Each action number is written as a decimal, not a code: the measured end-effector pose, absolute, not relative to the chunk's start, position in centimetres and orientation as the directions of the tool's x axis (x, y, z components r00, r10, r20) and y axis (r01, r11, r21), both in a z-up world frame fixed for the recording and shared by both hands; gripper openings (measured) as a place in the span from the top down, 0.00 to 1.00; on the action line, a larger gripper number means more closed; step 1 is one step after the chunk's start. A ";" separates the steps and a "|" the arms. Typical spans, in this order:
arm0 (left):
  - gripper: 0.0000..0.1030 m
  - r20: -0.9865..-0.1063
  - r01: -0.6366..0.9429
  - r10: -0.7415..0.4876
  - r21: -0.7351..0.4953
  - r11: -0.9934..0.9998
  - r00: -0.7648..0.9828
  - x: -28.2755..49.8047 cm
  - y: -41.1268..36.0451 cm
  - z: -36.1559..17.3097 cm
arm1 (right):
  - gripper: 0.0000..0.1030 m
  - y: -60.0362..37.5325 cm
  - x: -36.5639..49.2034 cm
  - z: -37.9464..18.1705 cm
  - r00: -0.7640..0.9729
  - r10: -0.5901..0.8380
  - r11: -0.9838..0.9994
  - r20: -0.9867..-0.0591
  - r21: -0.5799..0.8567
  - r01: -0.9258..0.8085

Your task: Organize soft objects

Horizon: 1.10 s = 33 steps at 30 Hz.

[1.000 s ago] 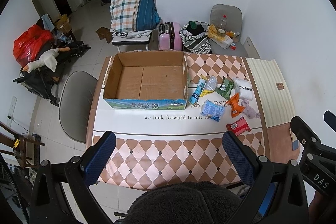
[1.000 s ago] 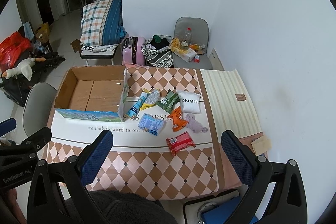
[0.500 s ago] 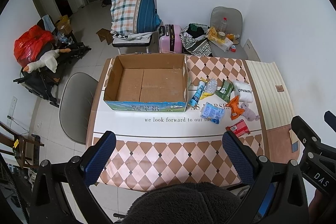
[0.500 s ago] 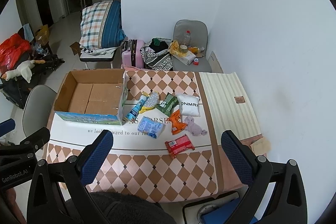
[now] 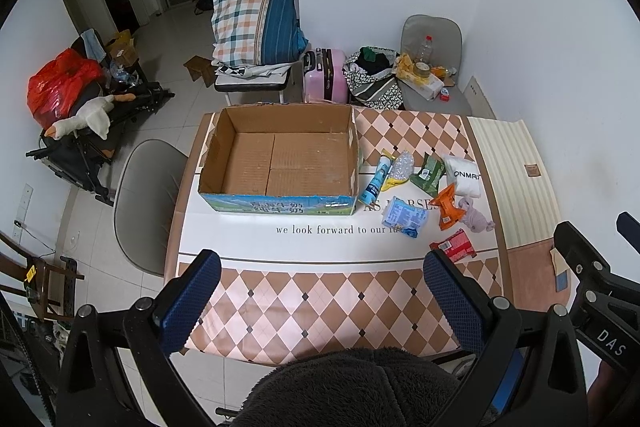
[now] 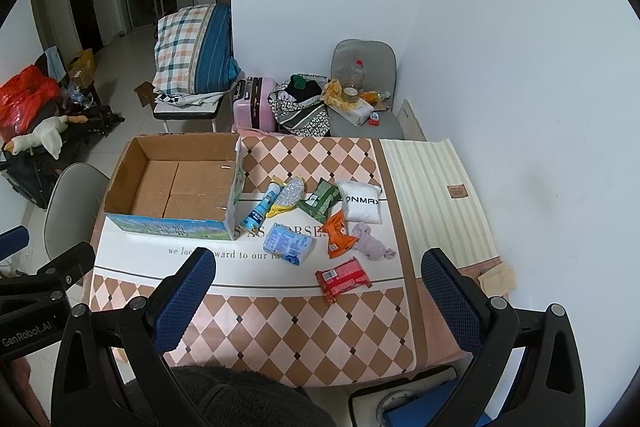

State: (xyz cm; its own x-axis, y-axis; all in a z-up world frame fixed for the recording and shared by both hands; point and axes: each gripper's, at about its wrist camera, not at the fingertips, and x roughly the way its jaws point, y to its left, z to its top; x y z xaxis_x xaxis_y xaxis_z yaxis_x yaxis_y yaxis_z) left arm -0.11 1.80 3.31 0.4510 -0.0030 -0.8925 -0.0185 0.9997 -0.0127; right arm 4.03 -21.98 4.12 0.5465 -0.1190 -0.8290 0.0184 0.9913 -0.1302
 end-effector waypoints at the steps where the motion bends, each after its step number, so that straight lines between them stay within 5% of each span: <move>1: 0.00 -0.892 -0.018 -0.004 -0.013 1.000 0.451 0.0 1.8 3.4 | 0.00 -22.0 4.1 4.1 0.547 -0.119 0.991 -0.829 -0.129 0.019; 23: 0.00 -0.884 -0.014 0.001 -0.006 1.000 0.467 0.9 1.7 3.3 | 0.00 -24.3 5.5 3.6 0.562 -0.078 0.997 -0.823 -0.052 0.062; 28: 0.00 -0.872 0.040 0.069 0.102 0.994 0.484 6.4 -1.3 1.1 | 0.00 -29.8 9.2 -1.6 0.499 -0.081 0.989 -0.863 -0.006 0.149; 33: 0.00 -0.888 0.211 0.183 0.293 0.933 0.423 12.6 -7.1 -7.4 | 0.00 -35.1 14.4 -11.1 0.319 -0.103 0.979 -0.942 -0.039 0.200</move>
